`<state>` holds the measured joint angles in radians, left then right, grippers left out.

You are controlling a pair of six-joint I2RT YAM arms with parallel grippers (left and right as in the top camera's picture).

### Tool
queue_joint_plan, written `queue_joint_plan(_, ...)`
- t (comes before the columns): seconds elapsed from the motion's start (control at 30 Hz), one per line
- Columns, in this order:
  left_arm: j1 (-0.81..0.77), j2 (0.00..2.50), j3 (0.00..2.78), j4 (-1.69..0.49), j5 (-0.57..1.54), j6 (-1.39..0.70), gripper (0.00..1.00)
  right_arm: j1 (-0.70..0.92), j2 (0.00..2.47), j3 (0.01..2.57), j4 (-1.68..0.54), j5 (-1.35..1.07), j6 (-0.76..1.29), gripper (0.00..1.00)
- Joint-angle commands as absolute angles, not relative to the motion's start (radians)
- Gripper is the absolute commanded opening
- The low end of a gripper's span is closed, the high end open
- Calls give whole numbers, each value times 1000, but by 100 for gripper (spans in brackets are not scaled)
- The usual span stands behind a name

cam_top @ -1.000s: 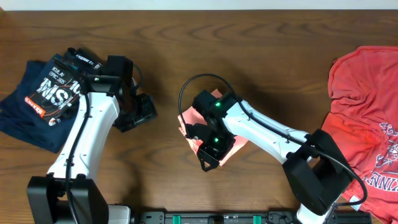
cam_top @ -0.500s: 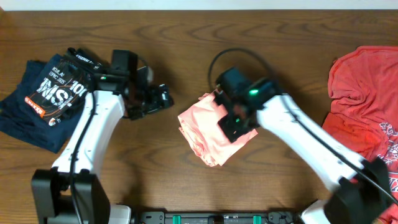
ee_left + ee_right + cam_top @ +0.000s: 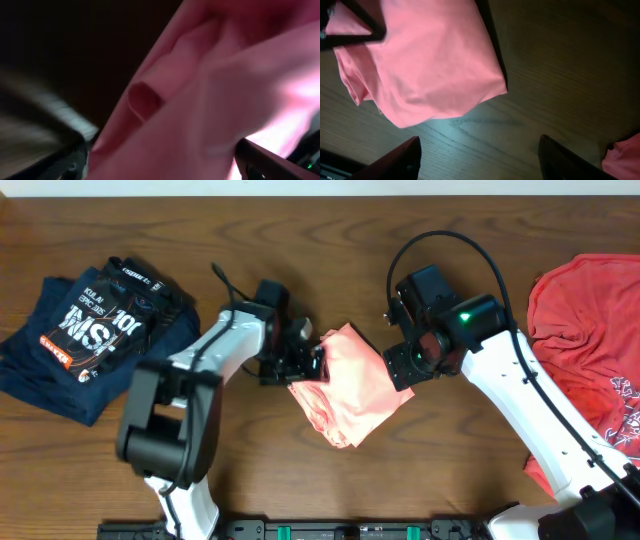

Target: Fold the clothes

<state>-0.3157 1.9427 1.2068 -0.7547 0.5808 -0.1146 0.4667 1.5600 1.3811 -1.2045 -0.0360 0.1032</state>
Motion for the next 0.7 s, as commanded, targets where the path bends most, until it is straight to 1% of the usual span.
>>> queue_joint_plan(0.0, -347, 2012, 1195, -772, 584, -86, 94, 461, 1560, 1387, -1205, -27, 119, 73)
queue_joint_plan(0.03, -356, 2026, 1195, -775, 584, -86, 92, 459, 1560, 1387, -1204, -27, 119, 73)
queue_joint_plan(0.07, -363, 2036, 1195, -775, 584, -86, 85, 457, 1560, 1387, -1204, -27, 119, 73)
queue_joint_plan(0.13, -370, 2041, 1195, -772, 583, -86, 59, 455, 1560, 1387, -1205, -27, 119, 73)
queue_joint_plan(0.2, -367, 2038, 1196, -764, 582, -86, 27, 455, 1560, 1387, -1205, -27, 119, 73)
queue_joint_plan(0.23, -361, 2036, 1200, -762, 573, -86, 14, 454, 1560, 1387, -1206, -27, 119, 73)
queue_joint_plan(0.27, -351, 2033, 1207, -766, 551, -86, 8, 453, 1560, 1387, -1208, -26, 119, 73)
queue_joint_plan(0.3, -341, 2031, 1214, -770, 521, -86, 6, 452, 1560, 1387, -1210, -26, 119, 72)
queue_joint_plan(0.47, -239, 1988, 1299, -858, 292, -88, 6, 427, 1560, 1387, -1214, -23, 119, 72)
queue_joint_plan(0.67, -65, 1875, 1449, -903, 127, -86, 6, 376, 1560, 1387, -1220, -23, 119, 72)
